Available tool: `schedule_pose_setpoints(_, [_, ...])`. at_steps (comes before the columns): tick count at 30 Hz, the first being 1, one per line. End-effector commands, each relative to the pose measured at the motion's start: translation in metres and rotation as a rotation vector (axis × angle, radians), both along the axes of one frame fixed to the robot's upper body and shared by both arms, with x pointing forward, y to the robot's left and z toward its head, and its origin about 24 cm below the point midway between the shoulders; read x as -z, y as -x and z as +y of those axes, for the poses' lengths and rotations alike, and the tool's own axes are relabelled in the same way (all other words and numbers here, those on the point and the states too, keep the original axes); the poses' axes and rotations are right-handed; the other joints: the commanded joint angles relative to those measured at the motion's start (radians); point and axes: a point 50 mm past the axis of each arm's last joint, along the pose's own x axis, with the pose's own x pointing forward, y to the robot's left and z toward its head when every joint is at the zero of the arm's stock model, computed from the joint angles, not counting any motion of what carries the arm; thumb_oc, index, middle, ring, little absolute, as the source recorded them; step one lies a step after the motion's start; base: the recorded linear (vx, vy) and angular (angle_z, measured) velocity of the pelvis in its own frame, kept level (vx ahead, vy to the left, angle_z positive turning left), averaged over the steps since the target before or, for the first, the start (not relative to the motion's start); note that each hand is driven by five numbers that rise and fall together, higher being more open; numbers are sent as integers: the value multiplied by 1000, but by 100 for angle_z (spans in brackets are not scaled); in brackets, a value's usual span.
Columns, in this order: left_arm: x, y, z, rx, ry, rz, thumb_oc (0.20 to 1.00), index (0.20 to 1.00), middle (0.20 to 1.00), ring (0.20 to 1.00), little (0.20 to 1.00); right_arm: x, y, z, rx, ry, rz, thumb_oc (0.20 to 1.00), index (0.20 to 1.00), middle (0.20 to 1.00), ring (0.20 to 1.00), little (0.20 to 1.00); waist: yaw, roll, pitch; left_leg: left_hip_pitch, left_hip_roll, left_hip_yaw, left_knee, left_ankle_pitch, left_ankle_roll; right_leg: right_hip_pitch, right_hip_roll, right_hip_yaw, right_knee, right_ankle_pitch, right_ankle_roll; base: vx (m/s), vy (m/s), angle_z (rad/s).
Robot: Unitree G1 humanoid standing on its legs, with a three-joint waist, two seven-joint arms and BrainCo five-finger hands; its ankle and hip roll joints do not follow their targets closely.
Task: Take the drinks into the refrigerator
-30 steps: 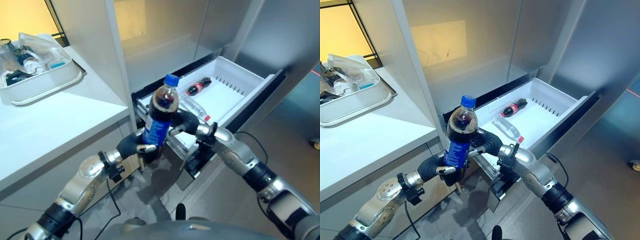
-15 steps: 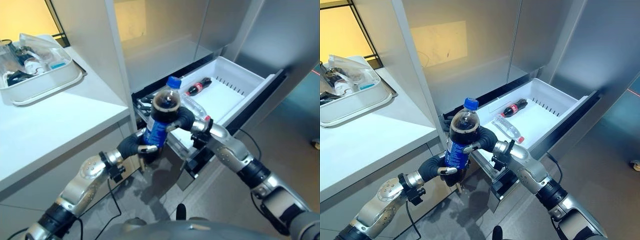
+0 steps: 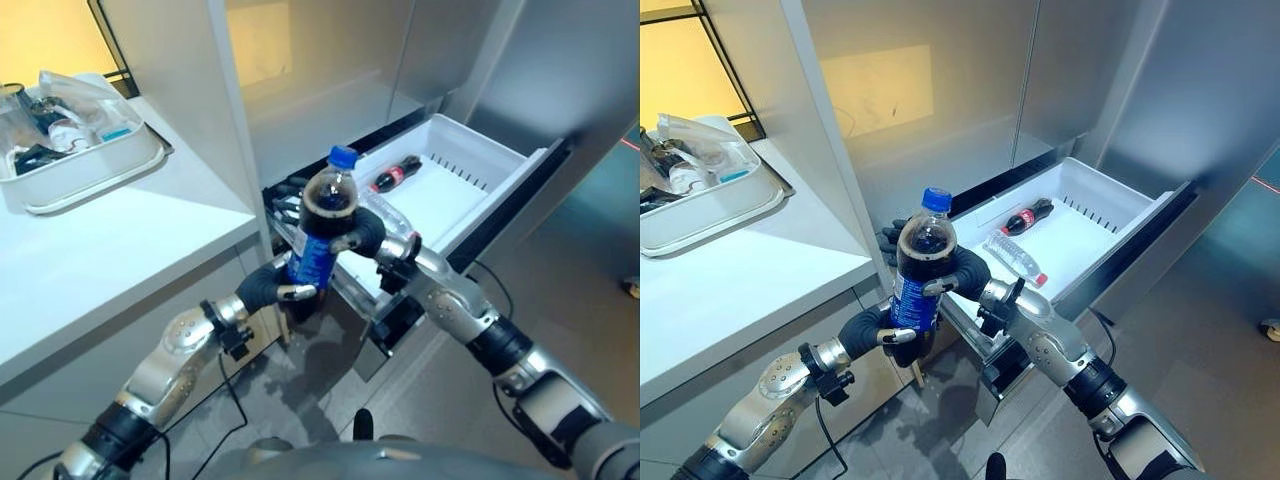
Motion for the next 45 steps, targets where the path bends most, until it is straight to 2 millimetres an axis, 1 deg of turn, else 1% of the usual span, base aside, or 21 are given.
schedule_pose_setpoints(1, [-35, -10, -26, 113, 69, -202, 200, 200, 200, 200, 200, -48, 3, 25, -129, -157, -127, 200, 200, 200, 200, 200, 38, 1, -19, 7, -51, -57, 17, -92, 72, 25, -40, -24, 135, -126, 87, 0, 0, 0])
schedule_pose_setpoints(7, [-35, -10, -25, 108, 63, -209, 200, 200, 200, 200, 200, -51, 6, 27, -153, -183, -128, 200, 200, 200, 200, 200, 38, 1, -19, 9, -52, -54, 16, -93, 71, 24, -38, -22, 135, -126, 87, 0, 0, 0])
schedule_pose_setpoints(11, [-35, -10, -24, 99, 62, -211, 200, 200, 200, 200, 200, -50, 8, 28, -166, -177, -124, 200, 200, 200, 200, 200, 38, 2, -19, 10, -52, -55, 16, -92, 70, 26, -38, -24, 134, -126, 86, 0, 0, 0])
schedule_pose_setpoints(20, [-33, -9, -23, 94, 68, -201, 200, 200, 200, 200, 200, -48, 7, 24, -139, -192, -116, 200, 200, 200, 200, 200, 39, 0, -21, 10, -50, -60, 14, -90, 69, 28, -38, -30, 134, -126, 85, 0, 0, 0])
schedule_pose_setpoints(22, [-32, -9, -22, 94, 77, -189, 592, 592, 592, 592, 592, -47, 6, 22, -126, -194, -112, 200, 200, 200, 200, 200, 39, 0, -20, 11, -49, -60, 14, -89, 68, 28, -39, -31, 134, -126, 84, 0, 0, 0])
schedule_pose_setpoints(23, [-31, -9, -22, 91, 79, -184, 1000, 1000, 1000, 1000, 1000, -47, 6, 21, -120, -196, -112, 200, 200, 200, 200, 200, 39, -1, -21, 11, -49, -61, 13, -88, 68, 28, -39, -31, 133, -126, 84, 0, 0, 0])
schedule_pose_setpoints(28, [-25, -7, -21, 84, 111, -129, 1000, 1000, 1000, 1000, 1000, -46, 4, 14, -83, -211, -107, 200, 200, 200, 200, 200, 39, -1, -19, 10, -49, -62, 13, -87, 68, 26, -39, -32, 134, -124, 84, 0, 0, 0])
schedule_pose_setpoints(34, [-21, -3, -15, 87, 124, -89, 1000, 1000, 1000, 1000, 1000, -49, -3, -6, 5, -228, -124, 200, 200, 200, 200, 200, 38, 0, -20, 10, -49, -63, 13, -87, 68, 27, -40, -34, 132, -122, 86, 0, 0, 0])
schedule_pose_setpoints(35, [-21, -2, -14, 86, 122, -83, 1000, 1000, 1000, 1000, 1000, -50, -4, -11, 26, -231, -130, 200, 200, 200, 200, 200, 36, 0, -20, 10, -49, -62, 12, -87, 68, 28, -40, -34, 131, -122, 86, 0, 0, 0])
schedule_pose_setpoints(36, [-19, -1, -11, 82, 118, -72, 1000, 1000, 1000, 1000, 1000, -51, -6, -20, 63, -240, -139, 200, 200, 200, 200, 200, 36, 0, -21, 10, -50, -62, 12, -87, 68, 28, -40, -33, 130, -122, 86, 0, 0, 0])
schedule_pose_setpoints(37, [-19, -1, -11, 82, 118, -72, 1000, 1000, 1000, 1000, 1000, -51, -6, -20, 63, -240, -139, 200, 200, 200, 200, 200, 36, -1, -21, 10, -50, -62, 12, -87, 68, 28, -40, -33, 130, -122, 86, 0, 0, 0])
schedule_pose_setpoints(41, [-16, 1, -7, 74, 122, -52, 1000, 1000, 1000, 1000, 1000, -54, -9, -37, 131, -240, -160, 200, 200, 200, 200, 200, 35, -3, -21, 10, -50, -64, 12, -87, 68, 27, -40, -35, 130, -121, 87, 0, 0, 0])
schedule_pose_setpoints(42, [-16, 2, -5, 67, 127, -43, 1000, 1000, 1000, 1000, 1000, -54, -10, -48, 170, -234, -169, 200, 200, 200, 200, 200, 33, -4, -21, 10, -49, -65, 12, -87, 67, 27, -40, -36, 130, -121, 87, 0, 0, 0])
schedule_pose_setpoints(43, [-15, 2, -5, 67, 127, -43, 1000, 1000, 1000, 1000, 1000, -54, -10, -48, 171, -234, -169, 200, 200, 200, 200, 200, 33, -4, -21, 10, -49, -65, 12, -87, 67, 27, -40, -37, 131, -121, 87, 0, 0, 0])
schedule_pose_setpoints(44, [-15, 3, -4, 63, 126, -42, 1000, 1000, 1000, 1000, 1000, -54, -11, -55, 195, -229, -175, 200, 200, 200, 200, 200, 33, -5, -21, 10, -48, -66, 12, -87, 67, 27, -39, -37, 130, -122, 87, 0, 0, 0])
schedule_pose_setpoints(45, [-15, 4, -1, 52, 127, -42, 1000, 1000, 1000, 1000, 1000, -57, -11, -67, 234, -214, -205, 200, 200, 200, 200, 200, 31, -6, -22, 9, -48, -68, 11, -87, 67, 27, -39, -39, 130, -122, 88, 0, 0, 0])
